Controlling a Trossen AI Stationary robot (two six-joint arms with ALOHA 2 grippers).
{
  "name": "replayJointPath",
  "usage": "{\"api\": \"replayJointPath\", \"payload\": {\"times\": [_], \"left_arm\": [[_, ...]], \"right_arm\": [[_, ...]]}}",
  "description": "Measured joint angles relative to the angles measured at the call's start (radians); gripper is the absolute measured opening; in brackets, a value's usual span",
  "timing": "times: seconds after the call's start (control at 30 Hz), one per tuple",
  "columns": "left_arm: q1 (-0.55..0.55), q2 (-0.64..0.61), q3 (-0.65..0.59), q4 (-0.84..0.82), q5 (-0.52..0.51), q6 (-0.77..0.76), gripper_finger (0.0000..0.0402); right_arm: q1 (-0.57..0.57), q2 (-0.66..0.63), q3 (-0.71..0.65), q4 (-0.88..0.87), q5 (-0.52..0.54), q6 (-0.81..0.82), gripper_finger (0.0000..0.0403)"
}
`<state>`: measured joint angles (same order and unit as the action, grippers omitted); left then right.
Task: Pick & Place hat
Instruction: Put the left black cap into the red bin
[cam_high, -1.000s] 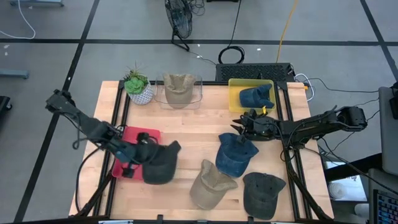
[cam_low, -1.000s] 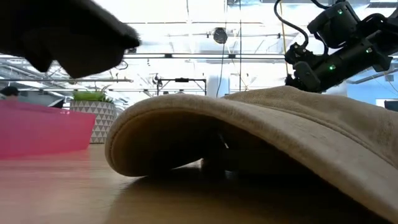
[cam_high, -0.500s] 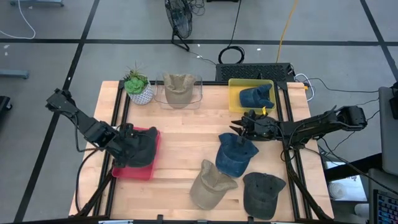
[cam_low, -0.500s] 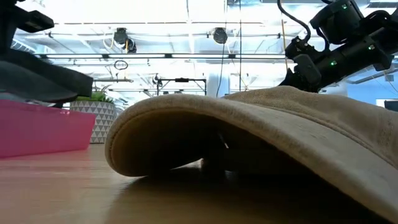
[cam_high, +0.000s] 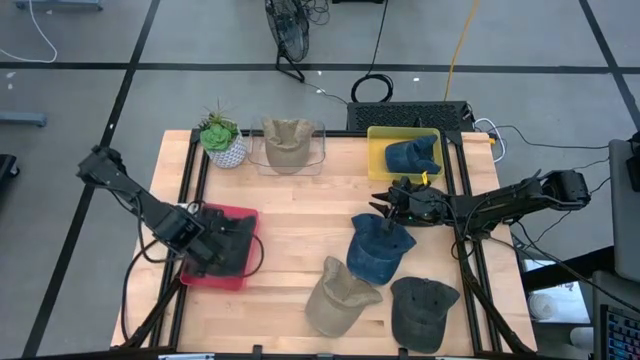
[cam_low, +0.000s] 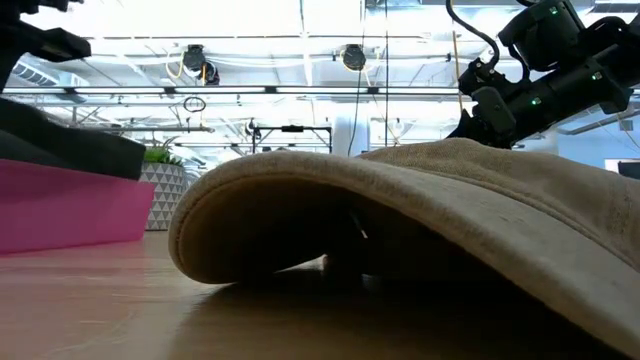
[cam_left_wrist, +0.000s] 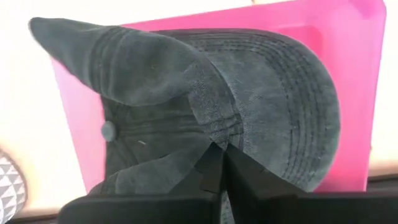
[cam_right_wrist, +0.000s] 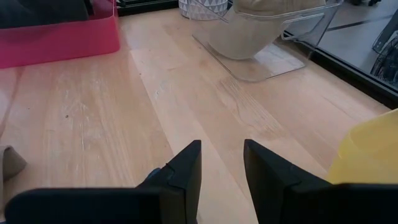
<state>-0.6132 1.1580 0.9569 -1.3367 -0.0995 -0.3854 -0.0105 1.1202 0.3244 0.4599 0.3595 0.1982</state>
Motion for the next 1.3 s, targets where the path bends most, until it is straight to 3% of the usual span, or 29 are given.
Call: {"api": "replayJointPath", "payload": {"times": [0.47, 0.63, 0.73, 0.93, 1.13, 1.3], "left_arm": [[0.000, 0.097, -0.051, 0.169, 0.021, 0.081, 0.0017], [0.000, 0.097, -0.130, 0.198, -0.050, 0.058, 0.0006], [0.001, 0.097, -0.169, 0.244, -0.106, 0.036, 0.0025], [0.001, 0.097, -0.198, 0.320, -0.110, 0.008, 0.0074], [0.001, 0.097, -0.198, 0.318, 0.041, 0.014, 0.0100], [-0.010, 0.097, -0.198, 0.317, 0.123, 0.058, 0.0091]], "right_arm": [[0.000, 0.000, 0.000, 0.000, 0.000, 0.000, 0.0100], [0.000, 0.000, 0.000, 0.000, 0.000, -0.001, 0.0100], [0.000, 0.000, 0.000, 0.000, 0.000, -0.001, 0.0100], [0.000, 0.000, 0.000, 0.007, 0.000, -0.001, 0.0100], [0.000, 0.000, 0.000, 0.007, 0.000, -0.001, 0.0100], [0.000, 0.000, 0.000, 0.007, 0.000, -0.001, 0.0100]]}}
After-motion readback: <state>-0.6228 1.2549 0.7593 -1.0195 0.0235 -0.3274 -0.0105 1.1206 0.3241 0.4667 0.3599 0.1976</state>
